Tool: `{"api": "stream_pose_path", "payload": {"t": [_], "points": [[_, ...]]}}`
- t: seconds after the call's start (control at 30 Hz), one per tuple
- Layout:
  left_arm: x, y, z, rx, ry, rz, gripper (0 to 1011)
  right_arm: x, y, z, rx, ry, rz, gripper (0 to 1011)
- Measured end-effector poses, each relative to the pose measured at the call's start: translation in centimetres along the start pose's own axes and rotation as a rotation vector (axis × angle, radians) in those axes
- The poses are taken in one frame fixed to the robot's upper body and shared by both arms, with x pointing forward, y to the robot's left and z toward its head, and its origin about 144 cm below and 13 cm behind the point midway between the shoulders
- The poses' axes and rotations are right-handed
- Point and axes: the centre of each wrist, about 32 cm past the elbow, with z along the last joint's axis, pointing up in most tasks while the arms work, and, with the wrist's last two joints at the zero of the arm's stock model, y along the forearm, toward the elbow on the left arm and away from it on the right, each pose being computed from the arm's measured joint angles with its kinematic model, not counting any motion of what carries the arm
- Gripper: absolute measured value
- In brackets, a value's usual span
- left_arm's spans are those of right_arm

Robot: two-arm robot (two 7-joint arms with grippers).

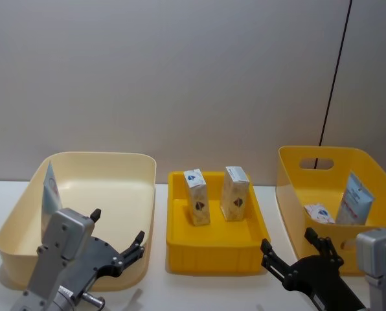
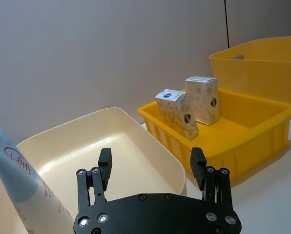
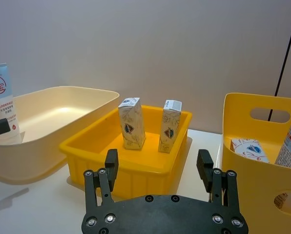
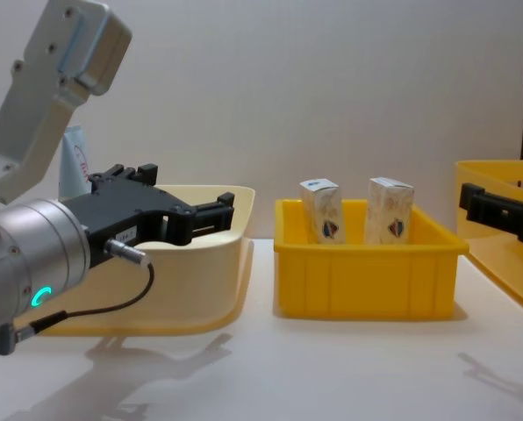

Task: Bimanual collaborative sorting of washing and personal care products

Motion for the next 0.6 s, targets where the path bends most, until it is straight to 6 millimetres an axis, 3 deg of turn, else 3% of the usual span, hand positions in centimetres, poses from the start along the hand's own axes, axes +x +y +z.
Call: {"api": "stream_pose_path", "payload": {"t": [0.6], "points": [[0.00, 0.00, 0.00, 0.000, 0.000, 0.000, 999, 0.01, -0.03, 0.00, 0.000, 0.000, 0.000, 1001]]}}
